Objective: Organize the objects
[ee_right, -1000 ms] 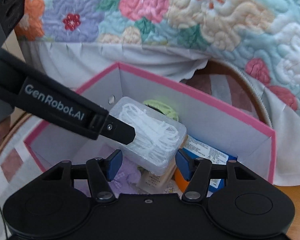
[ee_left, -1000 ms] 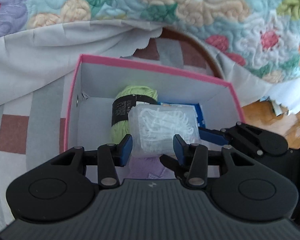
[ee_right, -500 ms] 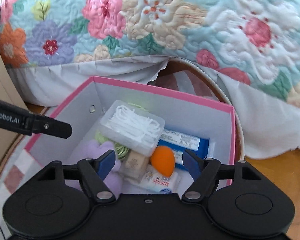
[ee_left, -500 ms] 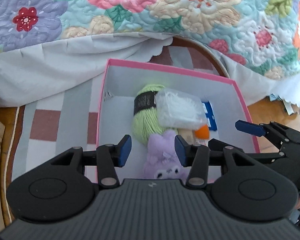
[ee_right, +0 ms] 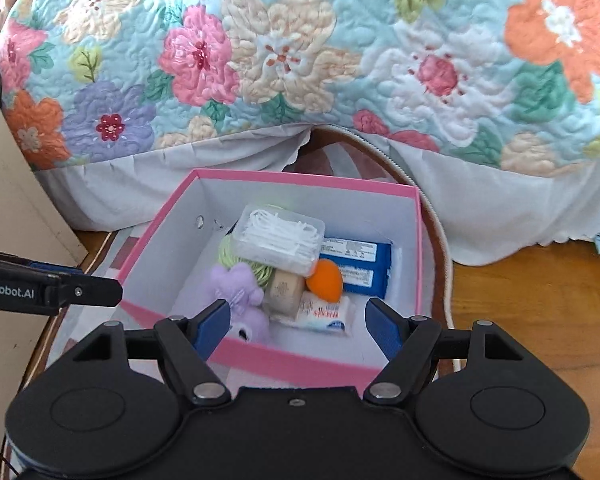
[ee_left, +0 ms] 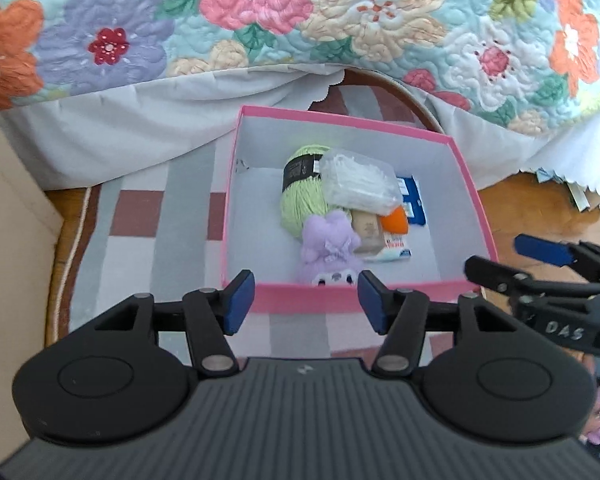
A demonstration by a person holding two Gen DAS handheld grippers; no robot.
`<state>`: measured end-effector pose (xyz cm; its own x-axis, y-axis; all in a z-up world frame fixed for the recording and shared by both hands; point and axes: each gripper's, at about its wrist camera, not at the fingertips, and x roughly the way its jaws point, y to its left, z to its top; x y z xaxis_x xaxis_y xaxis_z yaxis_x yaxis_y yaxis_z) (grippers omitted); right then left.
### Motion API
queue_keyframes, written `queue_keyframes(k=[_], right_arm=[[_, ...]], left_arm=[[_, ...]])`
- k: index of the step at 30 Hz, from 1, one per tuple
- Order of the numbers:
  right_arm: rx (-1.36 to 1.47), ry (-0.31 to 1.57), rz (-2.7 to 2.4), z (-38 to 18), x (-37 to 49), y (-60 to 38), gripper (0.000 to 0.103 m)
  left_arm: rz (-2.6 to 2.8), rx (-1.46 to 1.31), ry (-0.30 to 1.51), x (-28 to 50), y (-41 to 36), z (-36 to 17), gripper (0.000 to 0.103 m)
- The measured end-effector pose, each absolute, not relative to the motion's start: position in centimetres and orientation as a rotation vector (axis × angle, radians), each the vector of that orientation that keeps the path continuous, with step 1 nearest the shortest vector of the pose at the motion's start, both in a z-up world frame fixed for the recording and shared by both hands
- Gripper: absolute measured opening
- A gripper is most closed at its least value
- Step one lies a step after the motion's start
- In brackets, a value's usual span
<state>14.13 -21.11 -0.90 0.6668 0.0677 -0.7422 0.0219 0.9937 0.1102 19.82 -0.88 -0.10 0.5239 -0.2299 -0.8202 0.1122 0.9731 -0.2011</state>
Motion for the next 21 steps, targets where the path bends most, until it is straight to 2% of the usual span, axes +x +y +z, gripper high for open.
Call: queue_keyframes(k=[9, 21], right_arm=[[0.077, 0.856, -0.038, 3.1, 9.8, -20.1, 0.079], [0.098, 0.880, -0.068, 4.9, 4.9, -20.7, 0.082]], left_arm=[[-0.168, -0.028, 1.019, 16.1, -1.6, 2.5, 0.060], [-0.171, -0.036, 1.007, 12.2, -1.8, 4.5, 0.074]])
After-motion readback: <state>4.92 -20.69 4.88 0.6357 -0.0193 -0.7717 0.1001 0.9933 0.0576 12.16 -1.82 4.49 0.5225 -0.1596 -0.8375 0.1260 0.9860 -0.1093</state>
